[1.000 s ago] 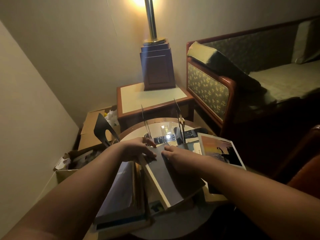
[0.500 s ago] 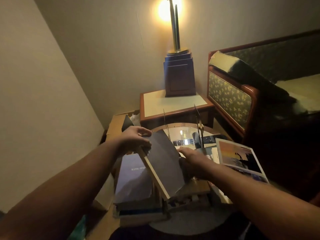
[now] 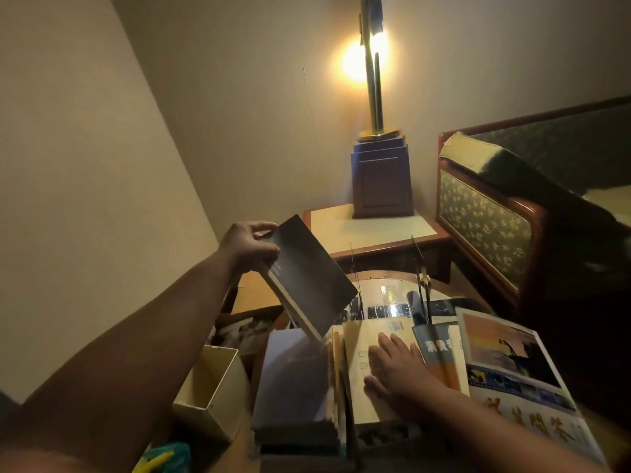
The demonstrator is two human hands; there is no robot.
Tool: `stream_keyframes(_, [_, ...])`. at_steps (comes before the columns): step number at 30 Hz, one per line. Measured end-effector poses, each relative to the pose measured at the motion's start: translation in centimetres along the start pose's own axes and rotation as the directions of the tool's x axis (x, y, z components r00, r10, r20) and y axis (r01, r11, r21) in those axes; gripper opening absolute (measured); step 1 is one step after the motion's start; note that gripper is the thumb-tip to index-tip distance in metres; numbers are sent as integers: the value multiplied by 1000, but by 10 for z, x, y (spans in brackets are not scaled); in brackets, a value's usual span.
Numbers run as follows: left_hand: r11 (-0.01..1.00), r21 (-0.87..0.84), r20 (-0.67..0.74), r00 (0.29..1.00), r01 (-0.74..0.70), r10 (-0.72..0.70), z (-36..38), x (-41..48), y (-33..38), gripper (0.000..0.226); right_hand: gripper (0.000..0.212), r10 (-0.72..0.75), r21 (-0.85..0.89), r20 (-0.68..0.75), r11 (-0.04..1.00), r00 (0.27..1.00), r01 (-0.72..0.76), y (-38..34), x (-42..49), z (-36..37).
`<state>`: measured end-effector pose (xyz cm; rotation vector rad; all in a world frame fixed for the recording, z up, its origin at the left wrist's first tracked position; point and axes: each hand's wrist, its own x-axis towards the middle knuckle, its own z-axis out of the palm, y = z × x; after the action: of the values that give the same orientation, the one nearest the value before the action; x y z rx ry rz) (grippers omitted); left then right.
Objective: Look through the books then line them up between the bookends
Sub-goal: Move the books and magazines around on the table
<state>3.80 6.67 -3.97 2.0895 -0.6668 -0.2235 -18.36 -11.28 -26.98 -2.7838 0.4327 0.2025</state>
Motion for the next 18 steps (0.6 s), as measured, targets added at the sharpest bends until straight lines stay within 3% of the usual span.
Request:
stream_keyframes(2, [1000, 23, -97, 995, -5, 7, 3, 11, -2, 65, 73, 4, 10, -11, 1000, 1000, -4, 1, -2, 1])
stream_keyframes(5, [997, 71, -215, 976, -13, 27, 15, 24, -4, 63, 115, -8, 23, 0, 1000, 1000, 8, -1, -5, -1])
stream_keyframes(7, [992, 125, -266, 963, -18, 51, 27, 30, -9, 58, 125, -12, 27, -2, 1000, 1000, 12, 0, -4, 0])
stream_keyframes(13, [916, 397, -281, 943, -54, 177, 68, 42, -35, 56, 120, -10, 39, -48, 999, 999, 12, 2, -5, 5])
stream_keyframes(18, [887, 461, -317, 930, -19, 185, 84, 49, -49, 58, 111, -16, 23, -47, 1000, 999, 17, 1, -5, 3])
